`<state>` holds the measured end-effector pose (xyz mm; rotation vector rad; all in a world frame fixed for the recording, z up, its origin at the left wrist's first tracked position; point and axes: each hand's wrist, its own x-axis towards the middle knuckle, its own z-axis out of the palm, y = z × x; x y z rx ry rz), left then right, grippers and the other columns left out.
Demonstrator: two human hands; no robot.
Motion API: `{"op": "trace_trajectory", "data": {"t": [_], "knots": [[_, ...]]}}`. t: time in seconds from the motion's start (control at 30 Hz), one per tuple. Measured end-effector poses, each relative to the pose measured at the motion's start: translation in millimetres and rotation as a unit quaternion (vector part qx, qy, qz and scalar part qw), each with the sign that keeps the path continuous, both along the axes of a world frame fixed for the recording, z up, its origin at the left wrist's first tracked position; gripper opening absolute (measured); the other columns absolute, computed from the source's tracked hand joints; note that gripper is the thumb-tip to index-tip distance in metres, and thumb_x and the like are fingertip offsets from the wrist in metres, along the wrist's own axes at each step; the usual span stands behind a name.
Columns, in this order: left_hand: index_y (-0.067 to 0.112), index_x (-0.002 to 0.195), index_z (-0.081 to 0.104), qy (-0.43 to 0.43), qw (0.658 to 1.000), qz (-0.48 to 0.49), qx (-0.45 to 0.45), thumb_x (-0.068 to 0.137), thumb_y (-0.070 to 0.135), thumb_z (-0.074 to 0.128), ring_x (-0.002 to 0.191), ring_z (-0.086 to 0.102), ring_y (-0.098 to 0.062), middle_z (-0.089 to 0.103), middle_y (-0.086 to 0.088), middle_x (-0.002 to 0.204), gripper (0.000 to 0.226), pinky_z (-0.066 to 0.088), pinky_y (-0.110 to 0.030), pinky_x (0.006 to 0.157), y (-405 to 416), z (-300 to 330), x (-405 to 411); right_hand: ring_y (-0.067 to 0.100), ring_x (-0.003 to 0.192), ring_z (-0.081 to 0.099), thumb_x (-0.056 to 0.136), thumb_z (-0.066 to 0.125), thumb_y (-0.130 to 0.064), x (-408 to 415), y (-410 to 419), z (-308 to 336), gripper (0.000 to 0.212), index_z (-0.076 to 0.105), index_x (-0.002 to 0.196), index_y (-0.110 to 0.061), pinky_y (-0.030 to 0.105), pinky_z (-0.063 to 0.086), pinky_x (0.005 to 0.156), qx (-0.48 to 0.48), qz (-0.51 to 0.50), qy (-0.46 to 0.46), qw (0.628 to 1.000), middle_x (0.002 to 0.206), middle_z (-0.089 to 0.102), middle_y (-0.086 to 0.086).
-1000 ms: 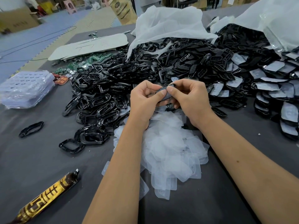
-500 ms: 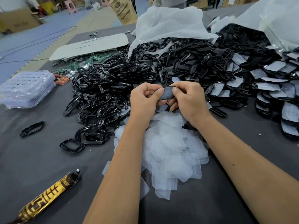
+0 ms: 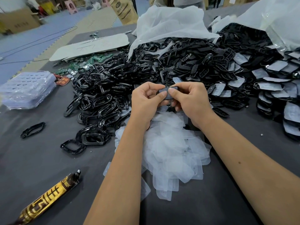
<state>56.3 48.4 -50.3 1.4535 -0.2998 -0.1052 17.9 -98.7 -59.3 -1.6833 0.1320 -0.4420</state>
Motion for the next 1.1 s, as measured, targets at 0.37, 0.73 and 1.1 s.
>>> {"op": "trace_trajectory", "data": {"t": [0.37, 0.73, 1.1], "knots": [[0.006, 0.094, 0.071, 0.023, 0.999, 0.036, -0.006, 0.093, -0.009, 0.067, 0.074, 0.076, -0.018, 0.075, -0.010, 0.087, 0.016, 0.059, -0.021, 0.066, -1.2, -0.7, 3.0, 0.022, 0.062, 0.071, 0.101, 0.061, -0.007, 2.1, 0.4, -0.5, 0.014, 0.073, 0.098, -0.014, 0.028, 0.054, 0.048, 0.050, -0.013, -0.047, 0.998, 0.073, 0.072, 0.005], [0.015, 0.094, 0.060, -0.081, 0.983, 0.125, 0.104, 0.082, 0.007, 0.083, 0.063, 0.064, -0.005, 0.067, 0.000, 0.091, 0.027, 0.054, -0.022, 0.059, -2.6, -0.9, -0.1, 0.030, 0.066, 0.077, 0.090, 0.074, -0.001, 0.2, 0.3, -1.2, 0.009, 0.066, 0.087, -0.005, 0.032, 0.059, 0.053, 0.088, -0.030, -0.040, 0.995, 0.072, 0.074, 0.011], [0.013, 0.089, 0.068, -0.112, 0.970, 0.177, 0.119, 0.083, 0.011, 0.085, 0.069, 0.073, -0.020, 0.073, -0.006, 0.083, 0.018, 0.059, -0.028, 0.067, -4.7, -1.6, 0.7, 0.029, 0.065, 0.078, 0.090, 0.076, -0.003, -2.2, 2.6, -2.2, 0.010, 0.067, 0.086, -0.004, 0.041, 0.065, 0.064, 0.036, -0.037, -0.041, 0.998, 0.073, 0.075, 0.009]]}}
